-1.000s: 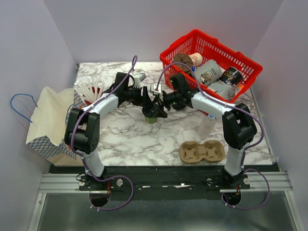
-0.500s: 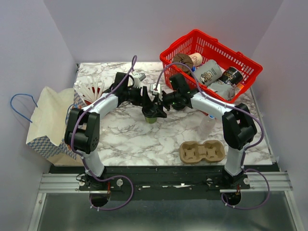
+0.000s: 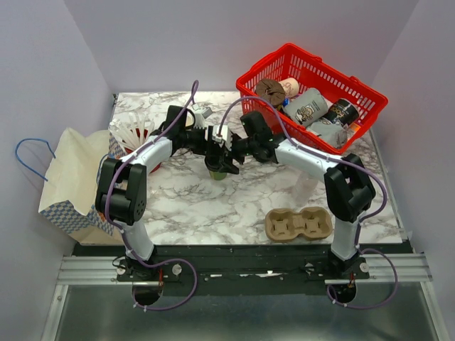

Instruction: Pack the takeout coffee

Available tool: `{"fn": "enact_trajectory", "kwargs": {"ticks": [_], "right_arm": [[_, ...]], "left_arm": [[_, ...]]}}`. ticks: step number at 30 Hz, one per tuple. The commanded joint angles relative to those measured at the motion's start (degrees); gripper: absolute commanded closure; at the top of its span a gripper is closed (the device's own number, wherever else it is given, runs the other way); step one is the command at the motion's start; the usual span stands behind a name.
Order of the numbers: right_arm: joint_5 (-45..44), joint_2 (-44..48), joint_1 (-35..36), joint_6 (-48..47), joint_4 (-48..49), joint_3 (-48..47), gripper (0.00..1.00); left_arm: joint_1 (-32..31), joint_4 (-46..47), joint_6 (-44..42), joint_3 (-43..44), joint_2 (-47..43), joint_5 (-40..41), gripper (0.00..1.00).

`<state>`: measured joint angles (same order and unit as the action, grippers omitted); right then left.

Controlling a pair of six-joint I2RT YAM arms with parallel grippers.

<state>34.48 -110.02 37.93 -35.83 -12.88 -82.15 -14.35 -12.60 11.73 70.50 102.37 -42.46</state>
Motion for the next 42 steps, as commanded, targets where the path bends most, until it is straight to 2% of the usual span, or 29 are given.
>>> {"fn": "enact_trajectory", "kwargs": {"ticks": [1, 2, 3, 7, 13, 19, 20, 31, 37, 39, 42], "right_arm": [[-6.55, -1.27, 0.13, 0.58, -3.20, 5.15, 0.11], [-5.49, -0.56, -0.05, 1.90, -3.11, 5.24, 0.09], [-4.17, 0.23, -0.31, 2.34, -3.11, 5.42, 0.00], [1.72, 4.37, -0.40, 2.52, -3.37, 6.30, 0.00], [1.56, 5.51, -1.10, 4.28, -8.64, 2.88, 0.00], [2.79, 9.20, -3.12, 5.25, -10.58, 1.82, 0.00], [3.05, 9.73, -3.30, 5.60, -10.93, 1.73, 0.00], [3.40, 13.77, -5.76, 6.83, -14.70, 0.42, 0.00], [0.60, 18.86, -8.05, 10.25, -17.01, -3.89, 0.00], [-2.83, 20.62, -8.40, 12.62, -16.47, -4.07, 0.00], [-3.37, 23.44, -9.54, 12.99, -19.10, -5.21, 0.00]], "left_arm": [[-0.33, -4.80, -3.28, -0.01, 2.13, 0.27, 0.36], [-0.33, -5.15, -3.72, -0.01, 2.13, 0.36, 0.36], [-0.24, -5.24, -4.34, 0.16, 2.22, 0.36, 0.36], [0.29, -5.94, -5.92, 0.60, 2.49, 0.36, 0.36], [0.81, -7.17, -8.47, 1.39, 2.66, -0.34, 0.36], [0.73, -2.69, -6.10, 2.96, -0.06, -5.44, 0.29], [0.73, -2.69, -5.49, 3.67, -0.15, -5.70, 0.02], [0.73, -4.53, -9.43, 8.86, -3.13, -1.58, 0.01], [0.46, -9.28, -16.20, 5.71, -11.21, 2.89, 0.01], [0.37, -12.26, -18.40, 5.53, -13.94, 3.96, 0.01], [0.37, -17.45, -21.12, 6.32, -17.28, 4.84, 0.01]]}}
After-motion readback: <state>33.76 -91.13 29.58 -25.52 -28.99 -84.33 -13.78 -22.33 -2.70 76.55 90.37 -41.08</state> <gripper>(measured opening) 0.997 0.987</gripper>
